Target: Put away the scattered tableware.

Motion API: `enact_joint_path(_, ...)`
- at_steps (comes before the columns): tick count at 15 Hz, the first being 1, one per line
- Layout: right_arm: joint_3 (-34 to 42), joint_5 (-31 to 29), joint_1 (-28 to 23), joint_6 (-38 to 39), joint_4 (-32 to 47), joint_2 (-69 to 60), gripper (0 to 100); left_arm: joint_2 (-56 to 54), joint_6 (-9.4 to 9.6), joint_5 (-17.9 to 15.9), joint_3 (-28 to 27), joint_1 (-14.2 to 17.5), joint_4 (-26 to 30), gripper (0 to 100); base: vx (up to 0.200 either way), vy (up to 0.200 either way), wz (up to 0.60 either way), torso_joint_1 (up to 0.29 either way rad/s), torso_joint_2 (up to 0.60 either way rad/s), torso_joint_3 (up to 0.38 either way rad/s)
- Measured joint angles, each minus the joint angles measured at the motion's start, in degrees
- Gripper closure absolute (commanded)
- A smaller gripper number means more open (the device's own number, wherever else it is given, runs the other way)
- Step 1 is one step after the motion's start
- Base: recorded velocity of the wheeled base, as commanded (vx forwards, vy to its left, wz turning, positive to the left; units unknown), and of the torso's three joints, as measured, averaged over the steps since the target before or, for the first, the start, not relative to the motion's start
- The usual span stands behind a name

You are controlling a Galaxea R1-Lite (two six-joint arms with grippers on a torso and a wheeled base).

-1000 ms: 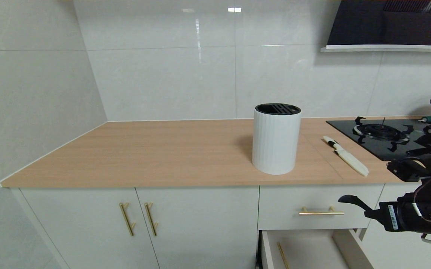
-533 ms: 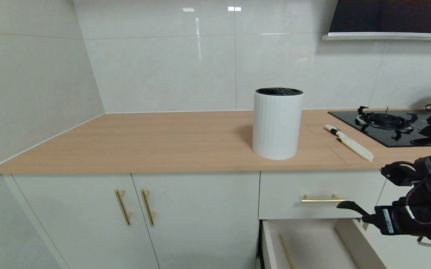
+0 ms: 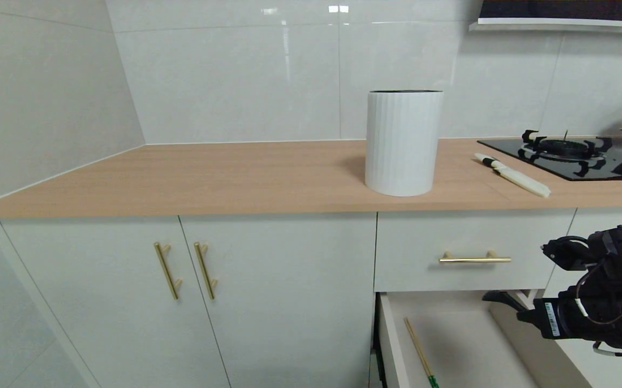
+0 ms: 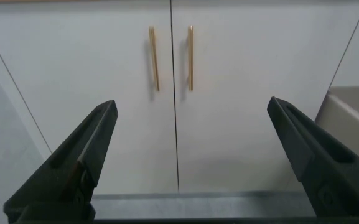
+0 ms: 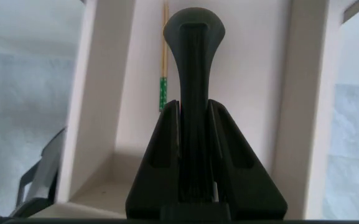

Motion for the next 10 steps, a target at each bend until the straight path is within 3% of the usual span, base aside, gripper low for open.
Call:
enact_joint_path(3, 0.73, 0.00, 0.04, 0.00, -0.90, 0.66, 100, 0.00, 0.00, 0.05, 0.00, 0.00, 0.02, 0, 0.000, 0.000, 0.00, -0.077, 0.38, 0.255)
enact_joint_path(10, 1.32, 0.06, 0.06, -1.67, -2.82, 2.28, 100, 0.00, -0.02, 0.02, 0.00, 0.00, 0.00, 0, 0.000, 0.000, 0.00, -0.031, 0.04, 0.038)
